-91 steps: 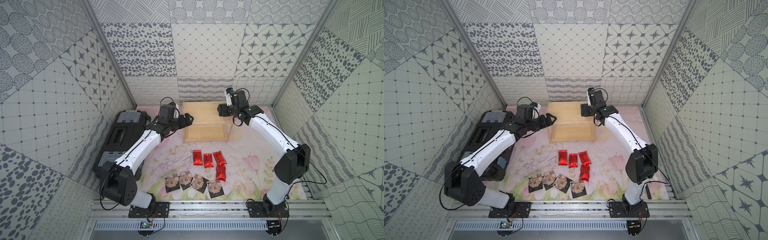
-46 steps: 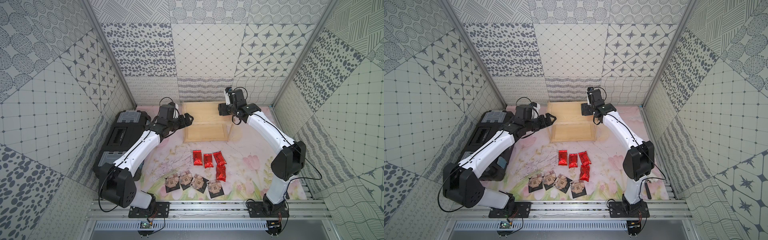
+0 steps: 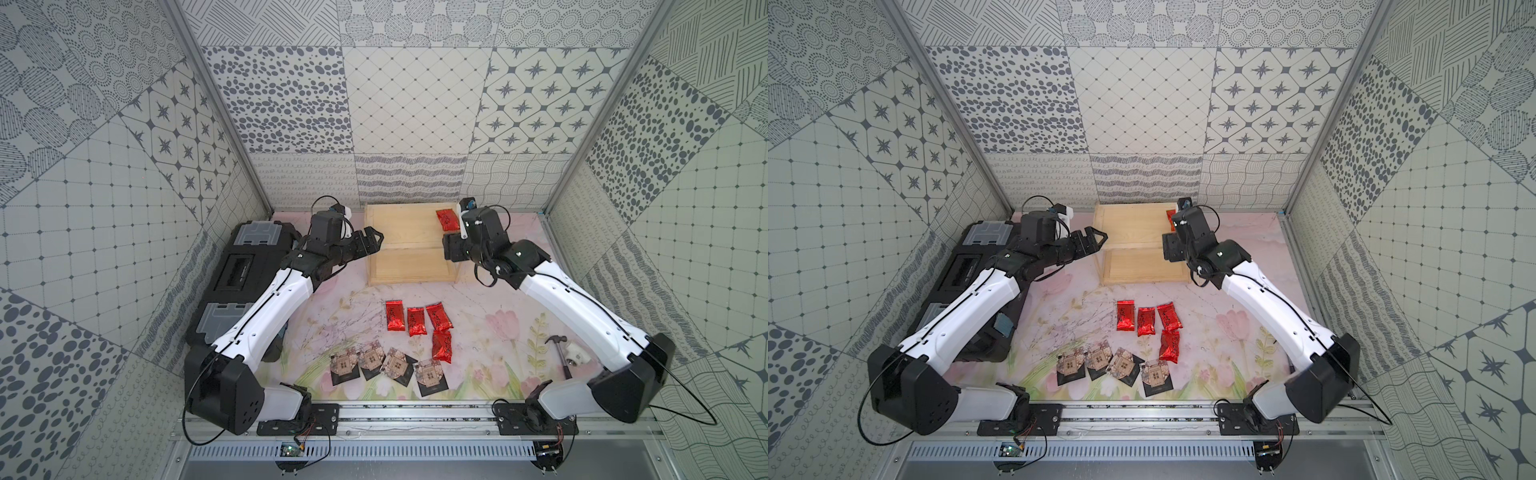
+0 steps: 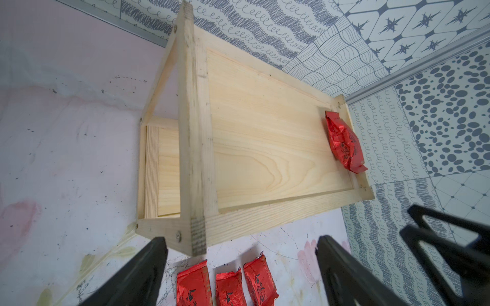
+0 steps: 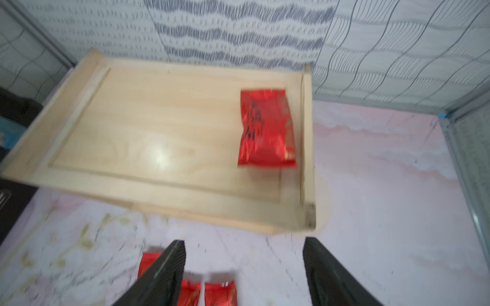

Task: Place the tea bags on the shelf by color
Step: Pick up the tea bag from the center of the board.

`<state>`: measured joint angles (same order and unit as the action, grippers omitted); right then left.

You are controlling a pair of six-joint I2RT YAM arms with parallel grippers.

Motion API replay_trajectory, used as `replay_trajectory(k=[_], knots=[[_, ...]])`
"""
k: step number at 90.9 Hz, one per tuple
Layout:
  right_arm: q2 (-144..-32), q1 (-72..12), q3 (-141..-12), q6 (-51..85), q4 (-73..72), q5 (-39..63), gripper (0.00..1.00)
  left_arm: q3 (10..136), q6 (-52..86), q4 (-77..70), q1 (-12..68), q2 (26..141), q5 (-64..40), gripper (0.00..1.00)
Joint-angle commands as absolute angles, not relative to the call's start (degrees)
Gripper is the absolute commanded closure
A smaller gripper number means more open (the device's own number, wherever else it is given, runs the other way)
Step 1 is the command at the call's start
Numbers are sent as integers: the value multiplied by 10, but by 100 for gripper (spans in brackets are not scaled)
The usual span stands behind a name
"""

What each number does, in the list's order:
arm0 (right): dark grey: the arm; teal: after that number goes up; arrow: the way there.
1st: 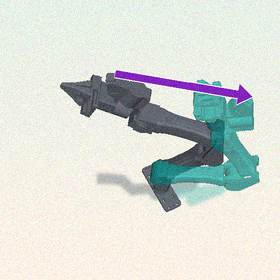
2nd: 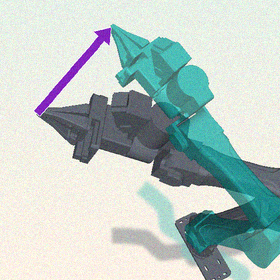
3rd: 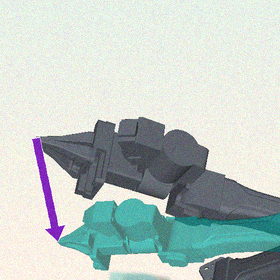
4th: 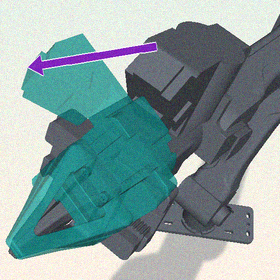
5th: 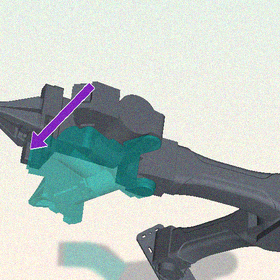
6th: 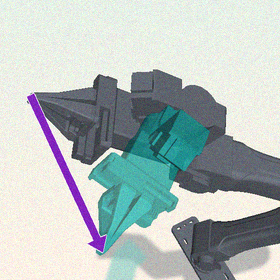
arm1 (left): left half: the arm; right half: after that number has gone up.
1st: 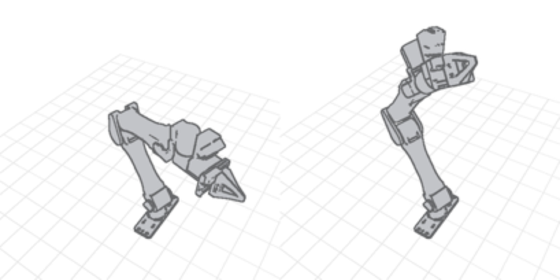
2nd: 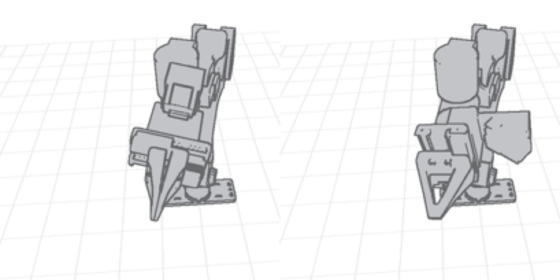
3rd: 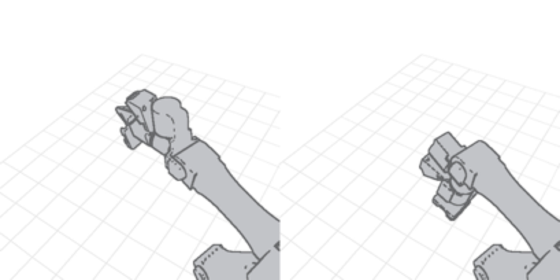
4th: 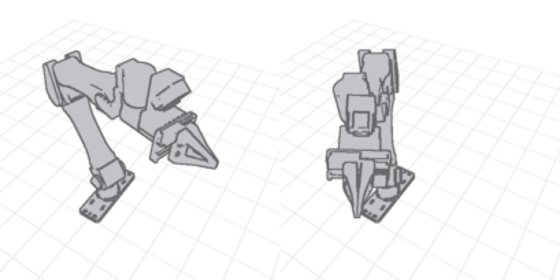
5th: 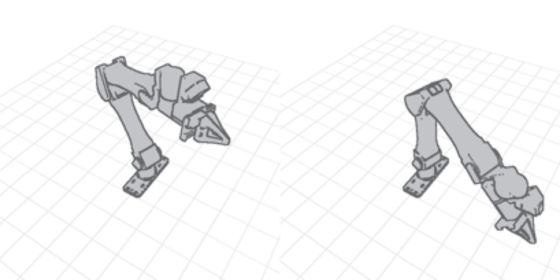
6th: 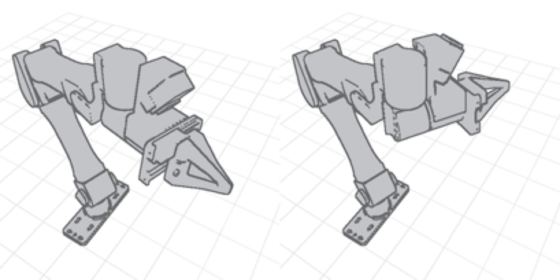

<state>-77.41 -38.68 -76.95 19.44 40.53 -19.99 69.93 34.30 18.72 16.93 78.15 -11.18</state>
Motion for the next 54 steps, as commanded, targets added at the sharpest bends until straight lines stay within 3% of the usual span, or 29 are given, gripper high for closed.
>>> replay_trajectory(k=[1,17,54], knots=[[-729,-443,-666,323,432,-235,28,663,346,230,177,750,-82,8],[-726,-491,-533,370,369,-156,28,640,349,240,178,727,-76,8],[-776,-532,-442,497,308,-54,19,626,348,250,177,717,-64,7]])
